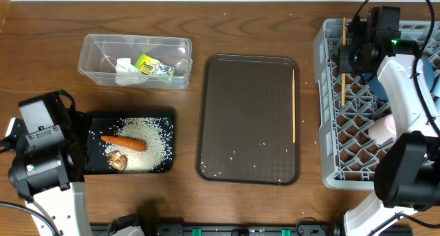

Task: Sort waste into correct bins and load items into the dishwasher rack
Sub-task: 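Lift the chopstick and carry it right into the grey rack, then release the chopstick and move the right gripper back to the tray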

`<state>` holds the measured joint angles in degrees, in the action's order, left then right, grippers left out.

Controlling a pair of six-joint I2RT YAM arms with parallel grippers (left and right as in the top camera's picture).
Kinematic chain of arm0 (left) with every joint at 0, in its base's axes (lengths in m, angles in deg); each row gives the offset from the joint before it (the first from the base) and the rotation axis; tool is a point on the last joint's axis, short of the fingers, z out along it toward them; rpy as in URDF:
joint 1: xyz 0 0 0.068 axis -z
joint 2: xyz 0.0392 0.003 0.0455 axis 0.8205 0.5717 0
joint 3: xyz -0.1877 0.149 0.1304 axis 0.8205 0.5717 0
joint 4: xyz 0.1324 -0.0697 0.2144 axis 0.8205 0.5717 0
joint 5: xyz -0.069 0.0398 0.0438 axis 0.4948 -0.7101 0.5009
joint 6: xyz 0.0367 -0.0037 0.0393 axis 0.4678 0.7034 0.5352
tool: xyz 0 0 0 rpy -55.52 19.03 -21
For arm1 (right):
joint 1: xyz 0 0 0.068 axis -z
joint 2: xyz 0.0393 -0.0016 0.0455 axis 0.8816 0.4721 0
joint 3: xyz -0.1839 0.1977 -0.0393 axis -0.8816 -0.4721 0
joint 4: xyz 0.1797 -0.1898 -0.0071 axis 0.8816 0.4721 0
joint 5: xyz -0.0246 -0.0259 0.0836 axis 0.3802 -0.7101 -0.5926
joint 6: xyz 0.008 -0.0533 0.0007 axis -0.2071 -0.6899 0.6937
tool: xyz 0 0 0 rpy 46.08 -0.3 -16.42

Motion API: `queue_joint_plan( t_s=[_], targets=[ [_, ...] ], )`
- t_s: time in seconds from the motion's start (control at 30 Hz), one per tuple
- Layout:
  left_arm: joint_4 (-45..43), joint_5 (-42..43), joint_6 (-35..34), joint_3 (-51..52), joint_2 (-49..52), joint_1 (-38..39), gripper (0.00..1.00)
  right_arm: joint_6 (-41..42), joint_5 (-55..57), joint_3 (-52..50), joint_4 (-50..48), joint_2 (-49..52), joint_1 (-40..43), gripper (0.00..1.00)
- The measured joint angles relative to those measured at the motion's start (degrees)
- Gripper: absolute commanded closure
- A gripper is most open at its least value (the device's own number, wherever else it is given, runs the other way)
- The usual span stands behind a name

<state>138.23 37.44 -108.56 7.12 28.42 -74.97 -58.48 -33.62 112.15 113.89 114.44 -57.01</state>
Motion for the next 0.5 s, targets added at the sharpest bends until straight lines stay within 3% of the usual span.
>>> queue_joint_plan(
  t_s=[0.1,0.2,0.5],
  targets=[
    [0.0,0.0,0.0,0.0,0.0,0.0,0.02,-0.3,-0.6,0.0,0.1,0.0,0.0,0.64],
    [0.0,0.0,0.0,0.0,0.0,0.0,0.02,0.0,-1.0,0.0,0.1,0.0,0.0,0.60],
    [0.0,0.0,0.0,0.0,0.0,0.0,0.02,1.0,-4.9,0.0,1.9,-0.1,0.0,0.56]
  ],
)
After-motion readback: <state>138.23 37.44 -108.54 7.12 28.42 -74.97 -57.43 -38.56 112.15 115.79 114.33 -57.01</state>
